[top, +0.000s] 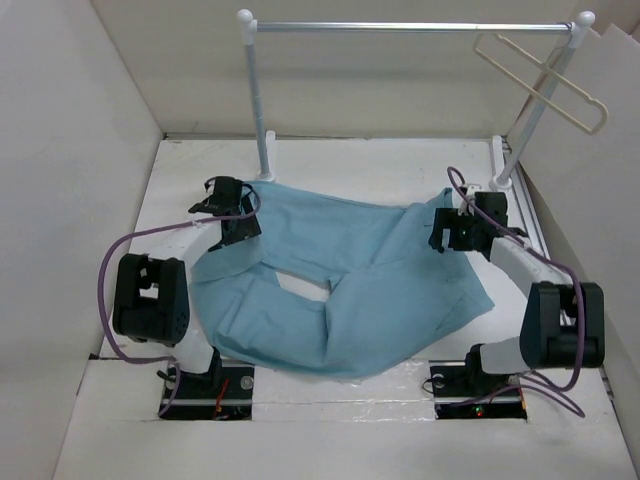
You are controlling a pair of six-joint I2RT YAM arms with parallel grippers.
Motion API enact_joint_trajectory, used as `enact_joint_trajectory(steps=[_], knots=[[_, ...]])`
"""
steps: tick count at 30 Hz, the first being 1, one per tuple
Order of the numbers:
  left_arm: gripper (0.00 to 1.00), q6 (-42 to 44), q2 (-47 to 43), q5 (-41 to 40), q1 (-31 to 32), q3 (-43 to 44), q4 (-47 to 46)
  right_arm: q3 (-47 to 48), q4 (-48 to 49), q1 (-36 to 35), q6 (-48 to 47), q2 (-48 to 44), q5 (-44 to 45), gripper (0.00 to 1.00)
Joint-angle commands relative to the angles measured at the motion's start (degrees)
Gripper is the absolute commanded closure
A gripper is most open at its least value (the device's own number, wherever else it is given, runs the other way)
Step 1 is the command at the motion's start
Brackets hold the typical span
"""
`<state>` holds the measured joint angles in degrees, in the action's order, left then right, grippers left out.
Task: Place the trousers on the hanger
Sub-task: Flatten out the trousers at the center of the board.
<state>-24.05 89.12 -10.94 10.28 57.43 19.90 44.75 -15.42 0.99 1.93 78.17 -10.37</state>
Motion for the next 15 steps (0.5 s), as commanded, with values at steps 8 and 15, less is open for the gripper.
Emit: enact_joint_trajectory(steps=[8,15], knots=[[0.23,1.0,4.7,0.2,-0.1,4.9,-1.0,11.6,17.8,5.9,-4.3,13.0,-9.3,0.01],[0.17,1.4,-1.1,-1.6,1.7,7.0,3.0,10.3,23.8,5.4,0.3,18.8,-16.7,0.09]])
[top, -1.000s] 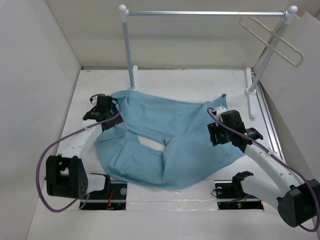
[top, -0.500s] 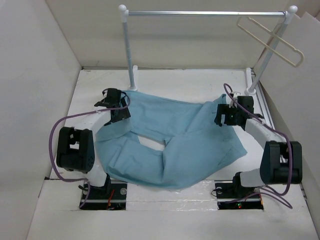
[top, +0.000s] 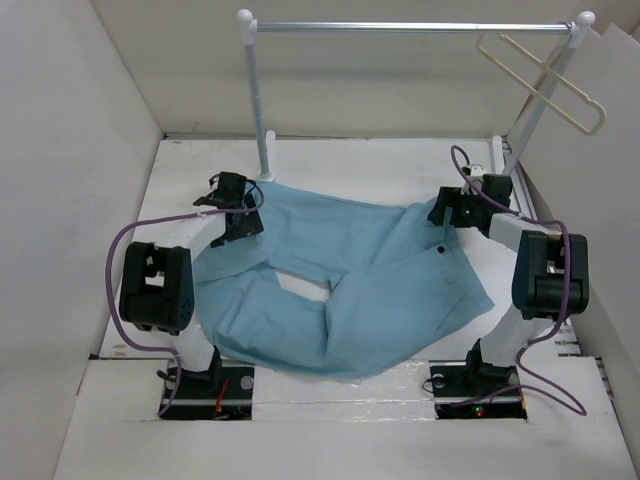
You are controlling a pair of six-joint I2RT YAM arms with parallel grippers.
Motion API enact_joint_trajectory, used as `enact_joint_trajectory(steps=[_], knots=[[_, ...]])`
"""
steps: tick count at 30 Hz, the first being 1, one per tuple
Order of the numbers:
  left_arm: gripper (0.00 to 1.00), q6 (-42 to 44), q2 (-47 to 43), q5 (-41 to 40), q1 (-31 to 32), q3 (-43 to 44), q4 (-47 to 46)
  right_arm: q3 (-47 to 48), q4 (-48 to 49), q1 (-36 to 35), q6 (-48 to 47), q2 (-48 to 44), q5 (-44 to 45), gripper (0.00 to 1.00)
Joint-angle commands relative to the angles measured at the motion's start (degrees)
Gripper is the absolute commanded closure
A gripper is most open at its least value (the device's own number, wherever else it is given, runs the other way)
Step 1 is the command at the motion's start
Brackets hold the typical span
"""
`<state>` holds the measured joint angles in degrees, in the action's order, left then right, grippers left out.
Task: Place the trousers on the hanger
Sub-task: Flatten out the trousers at the center of the board.
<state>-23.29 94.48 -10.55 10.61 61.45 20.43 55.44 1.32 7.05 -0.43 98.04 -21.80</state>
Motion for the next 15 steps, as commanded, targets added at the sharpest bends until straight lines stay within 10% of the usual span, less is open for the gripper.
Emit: enact_joint_trajectory(steps=[1,3,4,7,14,15], knots=[[0.17,0.6,-6.5,-2.0,1.3,3.0,2.5,-0.4,7.0,-0.6,2.7,-1.1,-5.3,0.09],[0.17,1.6,-9.3,-4.6,3.0,3.3,3.7,-1.8,8.4,-0.6,4.0,-2.1,-4.7,0.18],[0.17,2.0,-9.7,-6.0,5.7,3.4,5.0,-2.4,9.1,0.0,4.6,-2.8,-4.4,0.5],[0.19,2.8,-9.0,-15.8,12.0,2.7,8.3,-3.4,7.9,2.3,6.4,-5.2,0.0,1.0],[0.21,-1.7,-5.0,-19.4,19.4,0.0,9.9,-0.3,-5.7,7.0,5.4,-9.9,13.7,1.0],[0.19,-1.6,-5.2,-18.8,19.4,-0.5,8.9,1.8,-6.9,7.8,4.9,-9.9,14.2,0.78]])
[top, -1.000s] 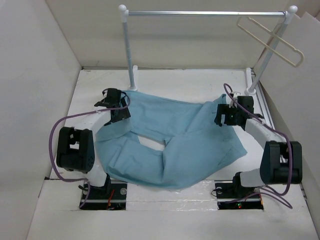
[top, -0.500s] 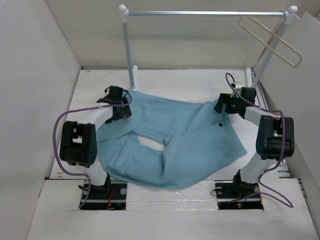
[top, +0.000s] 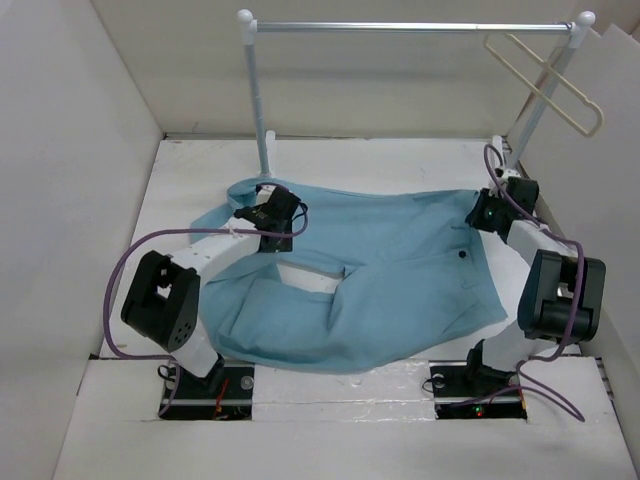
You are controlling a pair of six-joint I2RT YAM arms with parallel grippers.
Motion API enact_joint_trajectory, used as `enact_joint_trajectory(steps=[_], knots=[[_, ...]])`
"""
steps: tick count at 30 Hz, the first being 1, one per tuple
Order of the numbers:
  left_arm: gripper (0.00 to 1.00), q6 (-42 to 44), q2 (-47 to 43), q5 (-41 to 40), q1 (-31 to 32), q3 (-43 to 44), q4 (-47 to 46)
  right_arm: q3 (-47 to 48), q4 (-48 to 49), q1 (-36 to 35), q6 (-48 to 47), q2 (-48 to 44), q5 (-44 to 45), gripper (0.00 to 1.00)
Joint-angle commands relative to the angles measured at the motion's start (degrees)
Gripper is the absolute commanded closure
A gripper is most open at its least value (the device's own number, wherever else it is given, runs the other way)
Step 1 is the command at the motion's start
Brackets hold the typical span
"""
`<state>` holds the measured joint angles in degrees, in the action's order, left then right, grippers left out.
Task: Place the trousers on the hanger
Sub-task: Flatten out the trousers at the center of the board.
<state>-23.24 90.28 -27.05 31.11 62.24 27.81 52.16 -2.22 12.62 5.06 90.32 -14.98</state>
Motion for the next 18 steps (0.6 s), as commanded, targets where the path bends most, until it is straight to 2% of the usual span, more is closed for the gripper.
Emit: enact_joint_trajectory(steps=[1,2,3,4,7,12,18], knots=[[0.19,-1.6,-1.0,-2.2,-1.1,-1.2,1.5,5.1,-3.4,2.2,-0.6,-2.2,7.3,0.78],[0.19,-1.6,-0.3,-2.2,-1.1,-1.2,1.3,6.0,-4.3,1.5,-0.9,-1.5,6.8,0.59],[0.19,-1.5,0.3,-2.6,-1.1,-0.7,0.9,8.7,-5.8,0.8,-2.1,-0.9,6.8,0.34],[0.19,-1.2,0.9,-2.4,-1.1,-0.5,0.6,9.9,-9.7,0.0,-2.5,-0.4,7.0,0.3],[0.21,0.0,3.3,-0.2,-1.1,0.4,-1.3,9.4,-12.0,-2.9,-3.2,-1.8,6.4,0.27],[0.24,0.1,4.7,2.0,-1.1,-0.9,-3.3,2.2,-9.9,-9.9,-1.4,-11.6,8.0,0.27],[0.22,0.7,2.5,5.7,0.3,-2.5,-5.6,-5.6,-5.7,-23.9,-0.6,-18.7,5.6,0.28]])
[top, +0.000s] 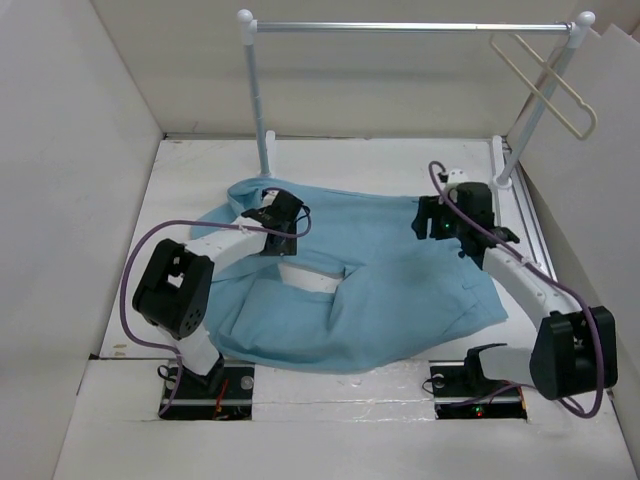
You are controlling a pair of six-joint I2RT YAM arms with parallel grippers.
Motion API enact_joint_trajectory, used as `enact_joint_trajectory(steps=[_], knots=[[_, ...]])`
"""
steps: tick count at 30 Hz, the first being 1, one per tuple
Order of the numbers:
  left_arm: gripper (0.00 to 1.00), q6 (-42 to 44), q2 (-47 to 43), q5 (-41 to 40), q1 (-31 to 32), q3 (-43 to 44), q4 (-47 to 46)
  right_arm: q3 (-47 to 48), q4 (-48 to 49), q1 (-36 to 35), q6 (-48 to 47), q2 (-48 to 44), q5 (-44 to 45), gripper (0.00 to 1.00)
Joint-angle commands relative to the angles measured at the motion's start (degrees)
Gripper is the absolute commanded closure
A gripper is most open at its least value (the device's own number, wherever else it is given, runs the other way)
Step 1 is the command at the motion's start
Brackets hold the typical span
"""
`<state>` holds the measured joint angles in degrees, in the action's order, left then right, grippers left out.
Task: Place the trousers on the hanger
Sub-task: Flatten out the trousers at the center of the board.
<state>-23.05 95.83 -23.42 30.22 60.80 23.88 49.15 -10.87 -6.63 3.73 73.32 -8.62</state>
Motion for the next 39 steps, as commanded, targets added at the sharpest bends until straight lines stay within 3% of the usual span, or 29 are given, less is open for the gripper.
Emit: enact_joint_trajectory(steps=[1,5,9,11,14,18,20,23,24,27,35,39], knots=[[0.23,0.5,-3.6,2.5,1.7,-1.2,-2.2,-2.8,2.4,-6.5,1.1,-1.9,-0.1,0.28],[0.37,-0.2,-3.0,2.1,2.3,-1.6,-2.1,-4.2,1.9,-13.7,1.8,-3.5,2.5,0.28],[0.69,-1.9,-1.9,-0.6,2.3,-1.5,0.1,-4.9,0.5,-14.5,1.2,-5.5,3.6,0.28],[0.7,-2.1,-1.9,-1.1,2.3,-1.6,0.5,-5.4,-0.8,-14.5,0.8,-6.3,3.8,0.28],[0.51,-2.4,0.2,-2.1,2.3,-1.6,2.4,-5.9,-2.4,-13.3,0.1,-9.2,3.0,0.28],[0.43,-2.4,-0.3,0.0,2.3,-3.5,0.2,-5.8,-2.1,-13.3,-0.2,-10.7,0.9,0.28],[0.43,-2.5,-0.6,1.7,2.3,-3.9,-0.6,-5.6,-2.1,-13.8,-0.3,-10.2,0.2,0.28],[0.64,-3.1,-0.2,1.1,2.3,-3.9,-0.8,-5.4,-2.6,-15.2,-0.5,-9.6,1.0,0.28],[0.79,-3.2,0.0,0.7,2.3,-3.6,-0.2,-5.8,-2.6,-15.2,-0.5,-9.6,0.9,0.28],[1.0,-3.6,-0.6,-1.4,2.3,-3.1,1.2,-6.5,-2.7,-15.2,-0.6,-10.1,1.2,0.28],[1.0,-5.4,-13.6,-9.5,1.5,0.5,8.7,-9.0,-4.7,-15.7,-2.1,-10.3,1.2,0.28],[1.0,-1.2,-18.6,-15.2,-8.0,6.7,9.7,-9.7,-5.2,-16.2,-3.0,-10.8,-0.1,0.28]])
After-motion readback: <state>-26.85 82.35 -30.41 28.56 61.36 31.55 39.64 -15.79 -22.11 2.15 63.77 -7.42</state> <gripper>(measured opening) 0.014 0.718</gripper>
